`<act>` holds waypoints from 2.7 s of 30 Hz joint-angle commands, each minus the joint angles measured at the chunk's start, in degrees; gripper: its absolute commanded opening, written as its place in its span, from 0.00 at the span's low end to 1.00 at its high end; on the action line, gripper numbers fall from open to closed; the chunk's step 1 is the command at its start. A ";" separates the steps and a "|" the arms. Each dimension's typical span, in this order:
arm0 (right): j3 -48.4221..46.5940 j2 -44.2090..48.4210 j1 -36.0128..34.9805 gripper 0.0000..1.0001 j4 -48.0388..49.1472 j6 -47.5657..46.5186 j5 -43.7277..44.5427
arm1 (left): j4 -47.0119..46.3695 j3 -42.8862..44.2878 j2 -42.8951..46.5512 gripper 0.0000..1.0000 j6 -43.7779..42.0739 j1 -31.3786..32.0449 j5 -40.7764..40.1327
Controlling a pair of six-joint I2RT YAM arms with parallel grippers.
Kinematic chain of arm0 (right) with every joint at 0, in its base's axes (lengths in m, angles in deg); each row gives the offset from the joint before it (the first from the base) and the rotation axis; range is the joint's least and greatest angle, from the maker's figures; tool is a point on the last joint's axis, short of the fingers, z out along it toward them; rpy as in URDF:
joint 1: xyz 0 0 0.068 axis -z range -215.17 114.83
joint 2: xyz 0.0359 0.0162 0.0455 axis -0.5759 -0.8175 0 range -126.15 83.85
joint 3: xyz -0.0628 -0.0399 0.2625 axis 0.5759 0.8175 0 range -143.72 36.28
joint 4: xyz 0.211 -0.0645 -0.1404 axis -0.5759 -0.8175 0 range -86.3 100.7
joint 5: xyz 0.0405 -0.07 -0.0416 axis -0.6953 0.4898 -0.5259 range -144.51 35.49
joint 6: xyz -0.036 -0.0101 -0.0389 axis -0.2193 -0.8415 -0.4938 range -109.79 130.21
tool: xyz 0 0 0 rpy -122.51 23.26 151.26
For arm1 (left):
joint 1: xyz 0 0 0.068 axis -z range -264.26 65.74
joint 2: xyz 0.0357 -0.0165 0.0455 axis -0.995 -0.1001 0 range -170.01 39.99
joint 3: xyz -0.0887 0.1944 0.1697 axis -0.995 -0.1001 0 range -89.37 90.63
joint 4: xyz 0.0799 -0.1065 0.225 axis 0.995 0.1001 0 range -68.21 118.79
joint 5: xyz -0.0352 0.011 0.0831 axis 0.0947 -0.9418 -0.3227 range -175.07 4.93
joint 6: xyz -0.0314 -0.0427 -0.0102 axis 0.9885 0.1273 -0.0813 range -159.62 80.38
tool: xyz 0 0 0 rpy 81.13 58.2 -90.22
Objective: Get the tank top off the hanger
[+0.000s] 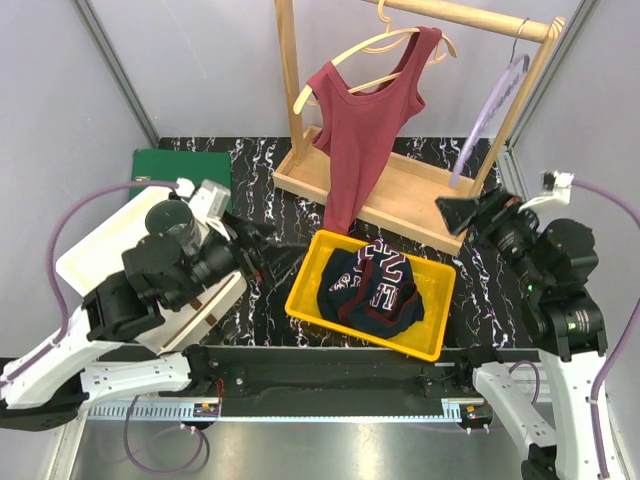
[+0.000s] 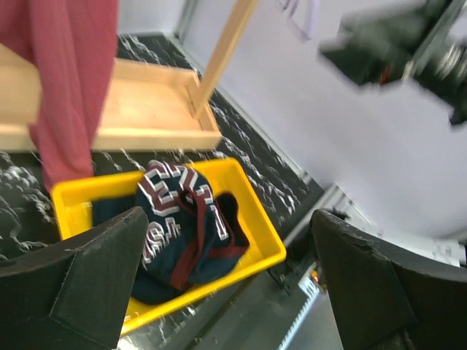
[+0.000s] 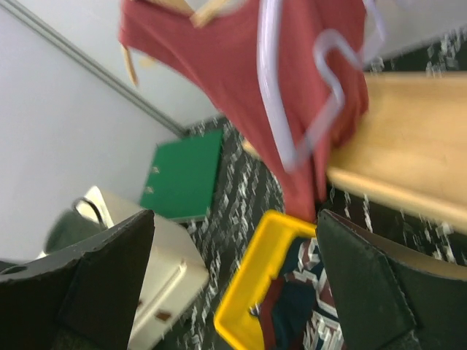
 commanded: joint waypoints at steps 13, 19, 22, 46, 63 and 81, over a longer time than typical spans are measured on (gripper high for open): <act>10.17 13.11 -0.28 1.00 -12.97 -0.24 -9.64 | 1.73 42.74 -31.47 0.99 -16.38 -18.15 8.02; 7.98 17.76 -0.28 1.00 -15.53 1.16 -12.98 | 1.19 53.98 -42.72 0.99 -18.85 -28.84 16.08; 6.31 20.93 -0.28 1.00 -17.10 1.51 -14.57 | 0.32 56.72 -48.25 0.99 -17.88 -32.64 19.96; -3.63 19.88 -0.28 1.00 -28.36 -4.46 -10.09 | -14.89 57.26 -65.32 0.58 -14.81 -37.58 31.40; -3.10 18.74 -0.28 1.00 -28.36 -5.25 -9.91 | -14.01 58.84 -61.81 0.00 -11.82 -35.38 33.87; -2.22 18.66 -0.28 1.00 -28.36 -5.52 -10.44 | -11.46 59.10 -52.84 0.00 -6.46 -35.29 33.86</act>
